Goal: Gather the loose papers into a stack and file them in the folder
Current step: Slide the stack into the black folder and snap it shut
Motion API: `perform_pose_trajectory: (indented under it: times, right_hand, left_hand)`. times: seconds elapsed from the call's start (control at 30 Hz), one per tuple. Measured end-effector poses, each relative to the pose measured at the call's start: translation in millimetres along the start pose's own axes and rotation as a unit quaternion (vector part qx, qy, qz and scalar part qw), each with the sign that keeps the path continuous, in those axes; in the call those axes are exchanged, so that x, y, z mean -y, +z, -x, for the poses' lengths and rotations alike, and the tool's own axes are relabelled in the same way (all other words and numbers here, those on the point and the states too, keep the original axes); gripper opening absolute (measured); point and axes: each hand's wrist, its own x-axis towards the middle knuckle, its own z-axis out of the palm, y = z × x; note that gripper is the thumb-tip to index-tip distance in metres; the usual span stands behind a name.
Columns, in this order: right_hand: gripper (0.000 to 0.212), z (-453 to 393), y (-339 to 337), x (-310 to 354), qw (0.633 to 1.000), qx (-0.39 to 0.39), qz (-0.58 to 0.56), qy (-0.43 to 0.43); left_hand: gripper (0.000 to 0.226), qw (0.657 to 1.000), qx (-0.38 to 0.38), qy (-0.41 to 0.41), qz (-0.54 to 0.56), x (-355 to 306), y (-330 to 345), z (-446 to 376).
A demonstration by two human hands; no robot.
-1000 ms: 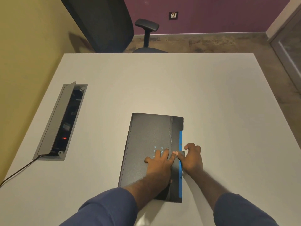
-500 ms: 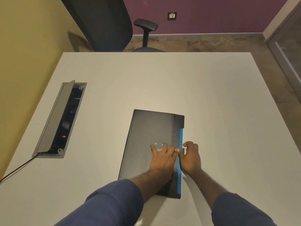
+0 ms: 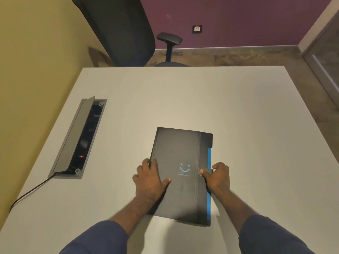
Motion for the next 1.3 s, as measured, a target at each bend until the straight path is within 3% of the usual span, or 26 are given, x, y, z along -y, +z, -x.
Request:
perform_pose_trajectory:
  times: [0.1,0.37,0.53,0.73,0.83,0.9,0.97,1.1,1.17,1.3]
  right_hand:
    - [0.041,-1.7,1.8,-2.2,1.0,-0.004,0.012,-0.008]
    - [0.043,-11.0,0.0,-1.9,0.999,0.006,0.031,0.003]
    - [0.059,-13.9,-2.9,-6.5,0.995,0.022,0.089,0.04]
    - [0.084,-18.4,-0.1,3.3,0.985,0.02,0.106,0.131]
    - [0.075,-8.0,7.5,10.1,0.985,-0.014,0.109,0.134]
    - [0.062,1.9,9.4,8.7,0.988,-0.041,0.086,0.124]
    - [0.059,12.4,7.3,3.3,0.99,-0.06,0.058,0.111]
    - [0.044,33.2,0.5,-2.0,0.993,-0.064,-0.02,0.094]
    - [0.038,44.5,-1.3,2.4,0.99,-0.016,-0.102,0.092]
    - [0.013,71.9,0.9,20.5,0.976,0.045,-0.209,0.044]
  left_hand:
    - [0.09,0.993,0.046,-0.102,0.041,15.1,-2.3,0.3]
    - [0.074,0.983,0.068,-0.138,0.1,11.5,9.1,1.8]
    - [0.077,0.979,0.06,-0.156,0.117,10.5,9.9,1.5]
    - [0.084,0.959,0.11,-0.213,0.151,9.9,-1.7,-1.9]
    - [0.075,0.943,0.137,-0.24,0.186,10.2,-8.4,-4.7]
    - [0.055,0.916,0.143,-0.225,0.3,12.2,-8.1,-5.4]
    - [0.027,0.859,0.141,-0.219,0.44,15.5,-9.0,0.3]
    - [0.037,0.767,0.154,-0.225,0.58,27.2,-13.2,12.3]
    - [0.037,0.748,0.154,-0.207,0.612,39.1,-15.8,15.8]
    - [0.033,0.742,0.124,-0.175,0.635,68.7,-22.7,19.3]
